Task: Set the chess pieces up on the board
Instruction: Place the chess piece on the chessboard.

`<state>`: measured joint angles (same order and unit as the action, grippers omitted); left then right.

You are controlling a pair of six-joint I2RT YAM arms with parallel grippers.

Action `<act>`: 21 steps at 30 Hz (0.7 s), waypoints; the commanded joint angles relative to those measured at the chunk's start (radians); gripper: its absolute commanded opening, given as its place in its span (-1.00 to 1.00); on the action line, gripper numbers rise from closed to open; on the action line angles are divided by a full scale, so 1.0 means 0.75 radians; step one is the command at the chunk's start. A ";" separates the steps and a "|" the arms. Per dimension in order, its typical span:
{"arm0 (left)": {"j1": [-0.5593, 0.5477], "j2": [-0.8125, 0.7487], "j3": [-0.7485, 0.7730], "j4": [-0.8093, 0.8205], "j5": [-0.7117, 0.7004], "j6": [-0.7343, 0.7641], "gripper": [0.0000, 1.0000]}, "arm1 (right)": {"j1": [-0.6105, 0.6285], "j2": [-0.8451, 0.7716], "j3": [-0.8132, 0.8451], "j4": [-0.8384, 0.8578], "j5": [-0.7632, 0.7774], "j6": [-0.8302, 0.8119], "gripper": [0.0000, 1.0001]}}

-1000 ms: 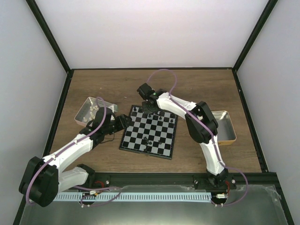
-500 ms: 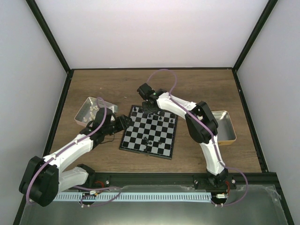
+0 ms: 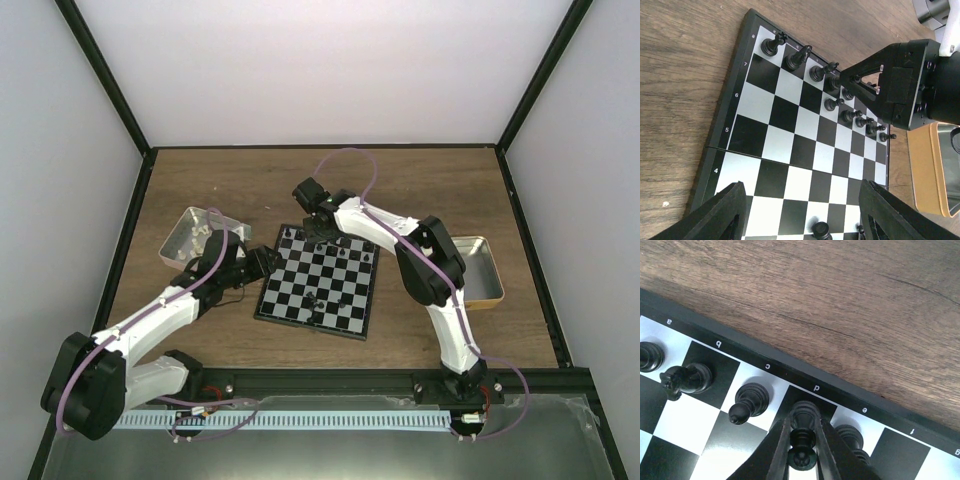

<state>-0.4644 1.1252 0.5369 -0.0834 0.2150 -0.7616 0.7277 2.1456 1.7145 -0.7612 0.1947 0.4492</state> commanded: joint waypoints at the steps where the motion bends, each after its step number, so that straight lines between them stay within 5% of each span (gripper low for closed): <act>1: 0.004 0.006 -0.014 0.035 0.016 0.005 0.28 | -0.010 -0.036 0.050 -0.052 0.006 0.007 -0.66; 14: 0.006 -0.009 0.001 0.031 0.022 0.010 0.28 | -0.011 -0.154 0.125 -0.080 0.013 0.063 -0.45; 21: 0.005 -0.026 0.003 0.015 0.003 0.029 0.28 | -0.007 -0.464 -0.216 0.082 -0.137 0.100 -0.20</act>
<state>-0.4644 1.1252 0.5362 -0.0830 0.2230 -0.7574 0.7277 1.9408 1.6653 -0.7593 0.1650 0.4984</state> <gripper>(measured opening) 0.639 0.378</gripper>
